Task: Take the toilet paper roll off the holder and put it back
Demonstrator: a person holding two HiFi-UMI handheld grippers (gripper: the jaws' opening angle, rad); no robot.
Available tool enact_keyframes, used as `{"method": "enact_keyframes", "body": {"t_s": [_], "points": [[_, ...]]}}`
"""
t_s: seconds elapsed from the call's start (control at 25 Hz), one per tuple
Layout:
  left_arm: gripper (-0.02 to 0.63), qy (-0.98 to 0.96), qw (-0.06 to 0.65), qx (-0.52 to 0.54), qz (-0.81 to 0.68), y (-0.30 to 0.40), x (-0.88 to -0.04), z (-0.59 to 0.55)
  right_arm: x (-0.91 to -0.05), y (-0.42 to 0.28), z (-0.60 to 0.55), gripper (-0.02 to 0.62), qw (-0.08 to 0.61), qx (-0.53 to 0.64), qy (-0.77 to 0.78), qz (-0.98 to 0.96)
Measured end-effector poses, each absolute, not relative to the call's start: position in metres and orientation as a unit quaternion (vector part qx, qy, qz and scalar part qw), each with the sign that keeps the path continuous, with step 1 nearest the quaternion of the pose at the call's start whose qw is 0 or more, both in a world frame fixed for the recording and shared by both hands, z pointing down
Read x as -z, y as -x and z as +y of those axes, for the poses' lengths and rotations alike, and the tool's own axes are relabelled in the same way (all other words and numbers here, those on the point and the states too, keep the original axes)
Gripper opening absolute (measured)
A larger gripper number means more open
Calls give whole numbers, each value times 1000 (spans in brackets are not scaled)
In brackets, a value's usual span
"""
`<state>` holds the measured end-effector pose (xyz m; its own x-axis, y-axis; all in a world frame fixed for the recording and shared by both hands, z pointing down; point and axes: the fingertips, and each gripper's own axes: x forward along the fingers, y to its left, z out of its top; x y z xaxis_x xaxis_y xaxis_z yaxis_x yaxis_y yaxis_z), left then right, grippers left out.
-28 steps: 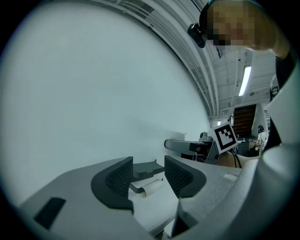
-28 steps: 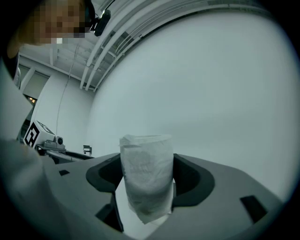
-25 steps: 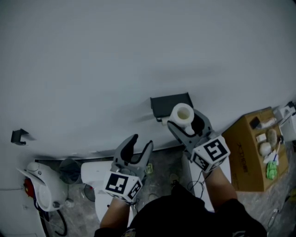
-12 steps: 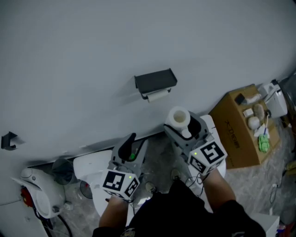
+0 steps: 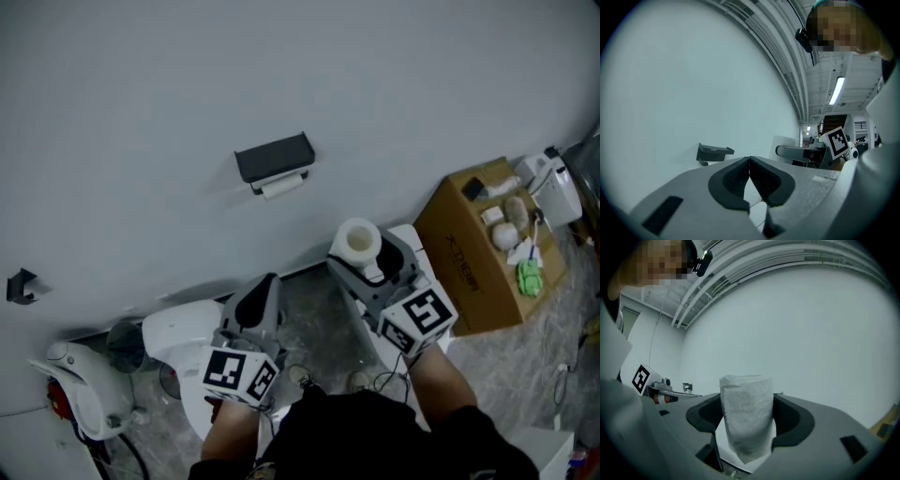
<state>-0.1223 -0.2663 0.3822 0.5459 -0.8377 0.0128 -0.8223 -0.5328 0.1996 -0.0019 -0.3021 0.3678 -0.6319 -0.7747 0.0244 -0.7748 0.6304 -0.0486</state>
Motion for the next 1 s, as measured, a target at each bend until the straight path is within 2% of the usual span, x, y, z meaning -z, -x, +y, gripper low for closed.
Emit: {"method": "enact_keyframes", "body": {"t_s": [0.28,0.48,0.64,1.0], "points": [[5,-863,66,23,-500,40,-367,-205,-360,-75,-247,310,-21,-27,-398,-917],[5,-842,63,6,-535,14,-370,-162,-363,-93,-214,310,-33,-40,-357,-933],[5,-825,71,-5,-561,16,-375,-132,-370,-86,-196,310,-32,-54,-324,-944],[5,-797,65,5,-601,68,-368,-59,-364,-24,-137,310,-29,-50,-274,-960]]}}
